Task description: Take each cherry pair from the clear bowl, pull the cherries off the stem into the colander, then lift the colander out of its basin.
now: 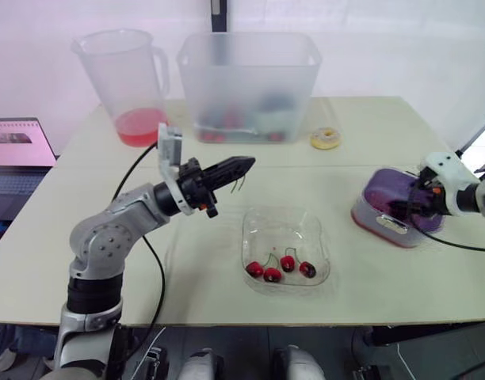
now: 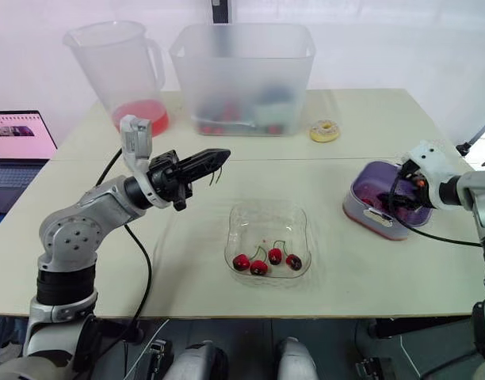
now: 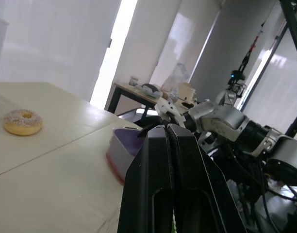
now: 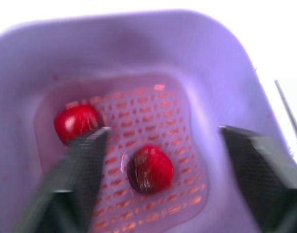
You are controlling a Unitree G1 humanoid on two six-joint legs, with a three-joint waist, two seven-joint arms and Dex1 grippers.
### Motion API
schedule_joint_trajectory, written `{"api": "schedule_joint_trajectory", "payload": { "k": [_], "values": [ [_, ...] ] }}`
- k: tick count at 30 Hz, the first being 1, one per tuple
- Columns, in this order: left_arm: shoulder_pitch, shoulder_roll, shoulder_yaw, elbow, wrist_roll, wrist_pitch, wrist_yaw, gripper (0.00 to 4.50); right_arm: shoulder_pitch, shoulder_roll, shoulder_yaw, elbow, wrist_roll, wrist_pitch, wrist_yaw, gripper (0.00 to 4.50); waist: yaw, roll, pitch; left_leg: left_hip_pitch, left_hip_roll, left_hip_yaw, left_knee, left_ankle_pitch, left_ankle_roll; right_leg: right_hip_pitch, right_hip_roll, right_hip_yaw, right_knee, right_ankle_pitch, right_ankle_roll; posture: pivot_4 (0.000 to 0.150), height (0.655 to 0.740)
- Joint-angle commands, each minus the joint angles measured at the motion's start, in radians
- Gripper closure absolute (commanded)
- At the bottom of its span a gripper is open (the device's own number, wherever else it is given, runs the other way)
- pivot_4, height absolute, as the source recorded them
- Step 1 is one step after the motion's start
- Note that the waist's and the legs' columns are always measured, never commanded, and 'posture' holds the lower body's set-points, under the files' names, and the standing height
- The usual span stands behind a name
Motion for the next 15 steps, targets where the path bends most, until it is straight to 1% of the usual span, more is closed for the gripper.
{"api": "schedule_joint_trajectory", "payload": {
  "k": [1, 5, 8, 9, 10, 12, 15],
  "values": [
    [-0.015, 0.015, 0.018, -0.019, -0.006, -0.018, -0.014, 4.50, -0.066, -0.019, -0.074, -0.074, 0.047, 0.067, 0.040, 0.05, 0.000, 0.000, 0.000, 0.000, 0.000, 0.000, 0.000, 0.000, 0.000, 0.000, 0.000, 0.000, 0.000, 0.000, 0.000, 0.150, 0.6886],
    [-0.007, 0.030, 0.032, -0.016, -0.022, 0.006, 0.011, 4.50, -0.126, 0.004, -0.163, -0.367, 0.295, 0.306, 0.182, 0.05, 0.000, 0.002, 0.001, 0.000, 0.000, -0.001, 0.000, 0.000, 0.000, 0.000, 0.000, 0.000, 0.000, 0.000, 0.000, 0.150, 0.6886],
    [-0.001, 0.032, 0.076, 0.004, -0.087, 0.052, 0.087, 4.50, -0.158, 0.040, -0.179, -0.575, 0.489, 0.480, 0.247, 0.05, 0.001, 0.002, 0.001, 0.000, 0.001, -0.002, 0.000, 0.000, 0.000, 0.000, 0.000, -0.001, 0.000, 0.000, 0.000, 0.150, 0.6886],
    [0.002, 0.045, 0.092, 0.014, -0.109, 0.076, 0.105, 4.50, -0.183, 0.062, -0.176, -0.618, 0.555, 0.557, 0.248, 0.05, 0.001, 0.001, 0.001, 0.000, 0.001, -0.003, 0.000, 0.000, 0.000, 0.001, 0.000, -0.001, 0.000, 0.000, 0.000, 0.150, 0.6886],
    [0.013, 0.067, 0.102, 0.020, -0.116, 0.101, 0.115, 4.50, -0.202, 0.091, -0.165, -0.663, 0.603, 0.593, 0.249, 0.05, 0.000, 0.001, 0.001, 0.000, 0.001, -0.003, 0.000, 0.000, 0.000, 0.001, 0.000, -0.001, 0.000, 0.000, 0.000, 0.150, 0.6886],
    [0.034, 0.104, 0.111, 0.025, -0.119, 0.132, 0.121, 4.50, -0.222, 0.130, -0.152, -0.716, 0.652, 0.632, 0.238, 0.05, 0.000, 0.001, 0.001, 0.000, 0.001, -0.003, 0.000, 0.000, 0.000, 0.001, 0.000, -0.001, 0.000, 0.000, 0.000, 0.150, 0.6886],
    [0.114, 0.159, 0.152, 0.050, -0.111, 0.161, 0.142, 4.50, -0.237, 0.186, -0.111, -0.782, 0.681, 0.632, 0.235, 0.05, 0.001, 0.001, 0.001, 0.000, 0.000, -0.003, 0.000, 0.000, 0.000, 0.001, 0.000, -0.001, 0.000, 0.000, 0.000, 0.150, 0.6886]
  ]
}}
